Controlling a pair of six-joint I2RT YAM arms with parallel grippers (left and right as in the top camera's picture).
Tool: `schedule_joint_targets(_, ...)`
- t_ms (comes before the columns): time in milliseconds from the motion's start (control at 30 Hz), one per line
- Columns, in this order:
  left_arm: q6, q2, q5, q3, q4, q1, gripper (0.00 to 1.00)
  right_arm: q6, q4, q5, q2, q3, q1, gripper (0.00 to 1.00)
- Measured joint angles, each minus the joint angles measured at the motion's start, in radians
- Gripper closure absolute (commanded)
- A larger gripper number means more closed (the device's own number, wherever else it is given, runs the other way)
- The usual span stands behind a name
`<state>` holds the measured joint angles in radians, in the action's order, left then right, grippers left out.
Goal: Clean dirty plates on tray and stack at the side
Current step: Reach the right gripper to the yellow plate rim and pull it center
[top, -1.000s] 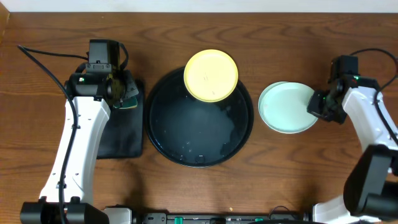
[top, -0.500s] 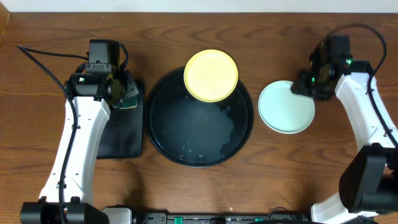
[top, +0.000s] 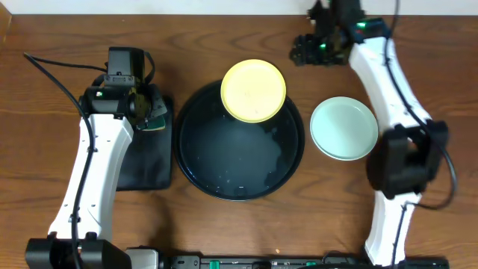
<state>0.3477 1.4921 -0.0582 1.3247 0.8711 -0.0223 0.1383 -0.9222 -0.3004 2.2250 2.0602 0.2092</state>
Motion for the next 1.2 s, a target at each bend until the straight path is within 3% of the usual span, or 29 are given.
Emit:
schedule_joint_targets(233,0.000,0.000,0.000,0.000,0.000,0.000,0.93,-0.021,0.025,-0.016,0.161,0.024,0.046,0.48)
schedule_joint_targets(567,0.000,0.000,0.000,0.000,0.000,0.000,0.92,-0.041,0.035,-0.013,0.206,0.027,0.069,0.99)
schedule_joint_targets(833,0.000,0.000,0.000,0.000,0.000,0.000,0.92,-0.031,-0.017,-0.010,0.205,0.034,0.069,0.99)
schedule_joint_targets(1200,0.000,0.000,0.000,0.000,0.000,0.000,0.92,-0.012,-0.320,-0.102,0.066,0.035,0.069,0.99)
